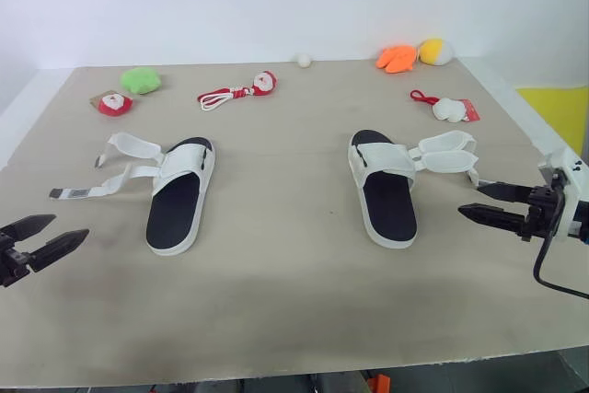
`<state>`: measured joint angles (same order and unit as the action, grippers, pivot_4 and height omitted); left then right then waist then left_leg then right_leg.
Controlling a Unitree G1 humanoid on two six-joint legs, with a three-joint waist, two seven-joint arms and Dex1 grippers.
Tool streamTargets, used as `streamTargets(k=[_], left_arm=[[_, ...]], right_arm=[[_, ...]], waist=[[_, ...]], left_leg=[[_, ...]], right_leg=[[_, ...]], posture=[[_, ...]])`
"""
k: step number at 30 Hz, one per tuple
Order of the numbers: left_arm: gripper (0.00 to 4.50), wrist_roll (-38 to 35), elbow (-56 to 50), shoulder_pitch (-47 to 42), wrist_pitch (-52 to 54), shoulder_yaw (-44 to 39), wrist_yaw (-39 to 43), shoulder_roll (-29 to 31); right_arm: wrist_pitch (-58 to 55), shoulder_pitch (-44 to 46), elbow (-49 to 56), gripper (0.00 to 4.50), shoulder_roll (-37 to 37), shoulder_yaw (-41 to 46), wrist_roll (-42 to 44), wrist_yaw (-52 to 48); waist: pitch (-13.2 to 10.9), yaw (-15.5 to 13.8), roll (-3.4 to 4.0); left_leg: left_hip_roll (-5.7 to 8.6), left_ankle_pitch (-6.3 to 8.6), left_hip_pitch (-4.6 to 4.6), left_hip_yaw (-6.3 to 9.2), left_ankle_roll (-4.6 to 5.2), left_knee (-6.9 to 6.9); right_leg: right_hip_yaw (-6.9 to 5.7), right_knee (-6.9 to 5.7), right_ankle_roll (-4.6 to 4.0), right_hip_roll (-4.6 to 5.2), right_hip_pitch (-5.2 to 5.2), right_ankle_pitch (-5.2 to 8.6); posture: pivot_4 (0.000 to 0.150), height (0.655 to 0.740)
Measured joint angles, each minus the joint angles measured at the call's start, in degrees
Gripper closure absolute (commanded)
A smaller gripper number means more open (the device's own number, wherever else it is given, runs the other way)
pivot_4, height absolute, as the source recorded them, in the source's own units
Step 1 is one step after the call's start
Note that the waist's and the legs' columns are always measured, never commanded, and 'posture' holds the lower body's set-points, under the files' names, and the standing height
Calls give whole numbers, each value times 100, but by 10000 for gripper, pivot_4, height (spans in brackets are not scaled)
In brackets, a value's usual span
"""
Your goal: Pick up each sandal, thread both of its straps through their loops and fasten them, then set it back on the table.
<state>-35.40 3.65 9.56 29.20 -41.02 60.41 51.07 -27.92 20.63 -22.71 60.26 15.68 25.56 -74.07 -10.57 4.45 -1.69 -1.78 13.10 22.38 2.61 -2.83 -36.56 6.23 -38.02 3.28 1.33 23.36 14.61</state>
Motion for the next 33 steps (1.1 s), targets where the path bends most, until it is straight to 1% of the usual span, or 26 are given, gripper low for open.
streamTargets(k=[6, 13, 26, 29, 31, 33], left_arm=[[0, -6, -13, -18, 119, 14, -16, 0], [0, -54, -299, -11, 379, 34, -113, 0], [0, -2, -315, 71, 375, 76, -108, 0], [0, -98, -474, -117, 482, 248, -123, -3], [0, -258, -930, -461, 647, 576, -190, -35], [0, -543, -1505, -974, 850, 1020, -325, -111]], right_arm=[[-16, -49, 17, 315, 0, 0, 1, -4], [-68, -61, 65, 315, 0, 1, 3, -52], [-88, -62, 139, 315, 0, 1, 0, 71], [109, -197, 694, 315, -102, 44, -90, 440], [430, -265, 1254, 315, -303, 24, -287, 802], [848, -345, 1970, 315, -480, -173, -594, 1182]], waist=[[0, 0, 0], [0, 0, 0], [0, 0, 0], [1, -2, -2], [1, -26, -2], [1, -40, -2]], left_leg=[[0, 0, 0, 0, 0, 0], [0, 0, 0, 0, 0, 0], [0, 0, -1, 0, 0, -1], [0, 0, 0, 3, 0, -2], [1, -3, 4, 5, -2, -10], [4, -5, 8, 5, -6, -17]], right_leg=[[0, 0, 0, 0, 0, 0], [0, -1, 0, 0, 0, 0], [1, -2, 0, 0, 0, 0], [-1, -5, 0, -1, 0, 0], [-1, -6, 9, -1, -2, -6], [2, -6, 18, 2, -3, -12]], posture=[[1500, 7400], [1500, 7400], [1500, 7400], [1500, 7400], [1500, 7400], [1500, 7400]])
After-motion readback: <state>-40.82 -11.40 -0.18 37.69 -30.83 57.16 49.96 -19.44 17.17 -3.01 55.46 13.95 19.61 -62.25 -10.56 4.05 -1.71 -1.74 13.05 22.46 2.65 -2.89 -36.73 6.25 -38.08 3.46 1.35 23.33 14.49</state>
